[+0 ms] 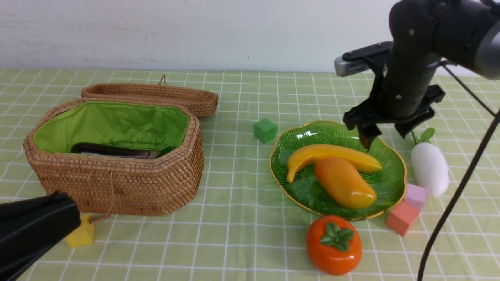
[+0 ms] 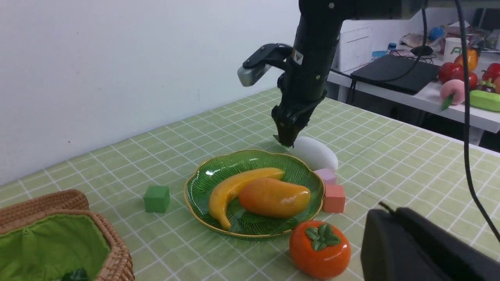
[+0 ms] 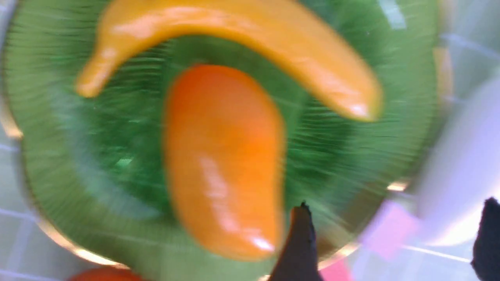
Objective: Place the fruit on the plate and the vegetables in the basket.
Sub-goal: Take a daikon with your right arm and place it on the basket on the left.
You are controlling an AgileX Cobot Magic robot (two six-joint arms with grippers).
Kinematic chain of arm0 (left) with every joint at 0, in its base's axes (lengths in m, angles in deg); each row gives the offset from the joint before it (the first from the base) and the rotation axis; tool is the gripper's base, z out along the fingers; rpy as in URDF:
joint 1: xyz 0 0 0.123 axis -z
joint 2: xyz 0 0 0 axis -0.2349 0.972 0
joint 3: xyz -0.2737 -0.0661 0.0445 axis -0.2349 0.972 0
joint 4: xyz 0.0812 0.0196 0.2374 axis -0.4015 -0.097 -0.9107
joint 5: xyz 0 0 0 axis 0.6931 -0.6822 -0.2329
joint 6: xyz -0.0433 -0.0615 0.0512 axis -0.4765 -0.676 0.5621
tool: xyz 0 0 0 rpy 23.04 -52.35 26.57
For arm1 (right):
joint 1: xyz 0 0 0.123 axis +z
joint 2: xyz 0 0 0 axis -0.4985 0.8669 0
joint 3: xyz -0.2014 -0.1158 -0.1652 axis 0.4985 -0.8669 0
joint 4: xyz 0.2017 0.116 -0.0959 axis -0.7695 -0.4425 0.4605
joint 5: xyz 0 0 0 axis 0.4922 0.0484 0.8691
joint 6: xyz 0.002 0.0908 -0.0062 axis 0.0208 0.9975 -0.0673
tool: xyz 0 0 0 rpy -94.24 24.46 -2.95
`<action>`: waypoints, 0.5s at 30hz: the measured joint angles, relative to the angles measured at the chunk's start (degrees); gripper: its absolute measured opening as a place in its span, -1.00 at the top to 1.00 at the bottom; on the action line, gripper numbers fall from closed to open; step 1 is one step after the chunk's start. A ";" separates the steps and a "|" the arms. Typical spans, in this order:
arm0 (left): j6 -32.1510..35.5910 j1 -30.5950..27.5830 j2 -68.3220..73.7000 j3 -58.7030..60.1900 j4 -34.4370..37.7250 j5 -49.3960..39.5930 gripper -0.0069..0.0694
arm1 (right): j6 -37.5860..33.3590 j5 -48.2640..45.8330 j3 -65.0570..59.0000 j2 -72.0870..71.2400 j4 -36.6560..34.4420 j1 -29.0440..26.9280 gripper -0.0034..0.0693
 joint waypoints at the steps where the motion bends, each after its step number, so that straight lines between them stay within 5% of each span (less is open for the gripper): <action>1: 0.00 0.00 0.00 0.00 0.00 -0.19 0.84 | 0.52 -0.11 0.06 -0.37 1.46 -1.23 -0.51; 4: 0.00 0.00 0.00 0.00 -0.06 -1.05 0.84 | 1.77 -0.13 -0.08 -0.44 1.98 -5.42 -0.45; 10: 1.24 0.00 0.47 0.00 -1.16 -7.92 0.84 | 2.86 0.44 -2.57 2.04 -8.89 -19.91 -0.41; 15: 1.54 0.00 4.33 0.00 -1.33 -10.23 0.84 | 1.80 6.16 -2.71 5.55 -14.93 -23.81 -0.49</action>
